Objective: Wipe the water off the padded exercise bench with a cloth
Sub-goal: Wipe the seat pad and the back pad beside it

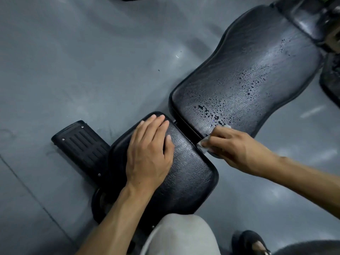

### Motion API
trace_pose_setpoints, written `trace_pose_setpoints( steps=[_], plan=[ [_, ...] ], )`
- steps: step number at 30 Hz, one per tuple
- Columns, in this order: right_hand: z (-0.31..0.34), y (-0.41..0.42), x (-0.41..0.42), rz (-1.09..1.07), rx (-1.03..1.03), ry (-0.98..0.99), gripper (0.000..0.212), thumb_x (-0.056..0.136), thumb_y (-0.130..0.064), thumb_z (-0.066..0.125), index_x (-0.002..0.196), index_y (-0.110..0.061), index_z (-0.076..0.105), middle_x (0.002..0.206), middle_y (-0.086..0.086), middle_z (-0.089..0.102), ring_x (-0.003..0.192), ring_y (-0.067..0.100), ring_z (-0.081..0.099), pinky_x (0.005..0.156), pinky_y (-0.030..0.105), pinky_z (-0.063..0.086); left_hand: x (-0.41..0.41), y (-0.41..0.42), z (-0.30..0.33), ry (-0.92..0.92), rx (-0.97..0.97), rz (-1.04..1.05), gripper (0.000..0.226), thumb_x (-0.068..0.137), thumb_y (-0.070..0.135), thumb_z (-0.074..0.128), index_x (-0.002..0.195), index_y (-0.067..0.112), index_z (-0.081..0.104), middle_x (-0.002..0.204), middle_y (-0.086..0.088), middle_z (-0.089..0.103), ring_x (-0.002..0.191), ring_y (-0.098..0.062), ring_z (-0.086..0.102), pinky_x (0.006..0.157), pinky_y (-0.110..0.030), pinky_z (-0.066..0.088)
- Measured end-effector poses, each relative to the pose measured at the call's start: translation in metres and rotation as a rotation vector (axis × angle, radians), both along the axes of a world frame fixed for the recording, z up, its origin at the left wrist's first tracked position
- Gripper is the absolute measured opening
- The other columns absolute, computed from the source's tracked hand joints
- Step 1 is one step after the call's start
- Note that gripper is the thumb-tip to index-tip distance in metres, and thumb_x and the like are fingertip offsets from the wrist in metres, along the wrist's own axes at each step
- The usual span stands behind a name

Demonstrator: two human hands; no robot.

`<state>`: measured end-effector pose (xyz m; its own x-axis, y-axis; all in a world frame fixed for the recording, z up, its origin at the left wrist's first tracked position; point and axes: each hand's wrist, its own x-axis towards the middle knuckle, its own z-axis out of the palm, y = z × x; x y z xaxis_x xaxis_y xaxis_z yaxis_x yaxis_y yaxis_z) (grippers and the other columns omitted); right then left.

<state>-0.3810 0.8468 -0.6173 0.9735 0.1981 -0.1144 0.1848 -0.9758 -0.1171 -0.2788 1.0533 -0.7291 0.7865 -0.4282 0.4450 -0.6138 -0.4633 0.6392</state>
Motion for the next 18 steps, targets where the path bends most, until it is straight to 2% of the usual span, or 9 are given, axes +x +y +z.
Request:
trace_pose_setpoints(
  steps=[4,9,12,15,18],
  plan=[
    [-0.003,0.003,0.025,0.095,-0.033,0.018,0.024,0.105,-0.029,0.052,0.116,-0.015,0.068,0.099,0.003,0.053,0.081,0.027,0.056,0.072,0.044,0.052,-0.001,0.001,0.000,0.014,0.007,0.003,0.038,0.100,0.020,0.053,0.133,0.008,0.066,0.145,-0.005,0.060,0.140,-0.022,0.050,0.121,-0.043,0.032],
    [-0.004,0.011,0.084,0.114,-0.013,-0.077,0.029,0.103,-0.033,0.050,0.118,-0.015,0.068,0.103,0.005,0.057,0.086,0.026,0.061,0.076,0.045,0.053,-0.003,0.000,0.003,0.009,0.025,0.023,0.039,0.100,0.020,0.050,0.134,0.009,0.066,0.146,-0.003,0.059,0.141,-0.019,0.050,0.121,-0.041,0.033],
    [-0.008,0.006,0.062,0.105,-0.026,-0.097,0.026,0.104,-0.029,0.051,0.120,-0.016,0.067,0.102,0.005,0.056,0.083,0.027,0.057,0.077,0.044,0.051,-0.005,-0.001,0.005,0.012,0.040,0.022,0.039,0.101,0.021,0.050,0.135,0.010,0.066,0.147,-0.002,0.059,0.142,-0.017,0.048,0.122,-0.040,0.032],
    [-0.012,-0.006,0.026,0.156,-0.043,-0.082,0.020,0.101,-0.016,0.059,0.120,-0.015,0.067,0.101,0.005,0.056,0.080,0.028,0.056,0.072,0.045,0.050,-0.007,-0.003,0.007,0.028,0.065,0.035,0.039,0.101,0.022,0.050,0.136,0.011,0.065,0.148,0.000,0.058,0.143,-0.015,0.046,0.122,-0.040,0.031],
    [-0.016,-0.007,0.042,0.206,-0.019,-0.106,0.020,0.097,-0.013,0.058,0.115,-0.016,0.067,0.100,0.005,0.055,0.081,0.028,0.055,0.071,0.045,0.048,-0.007,-0.003,0.009,0.038,0.081,0.035,0.039,0.102,0.023,0.051,0.136,0.012,0.064,0.148,0.001,0.057,0.144,-0.013,0.045,0.122,-0.040,0.031]
  ],
)
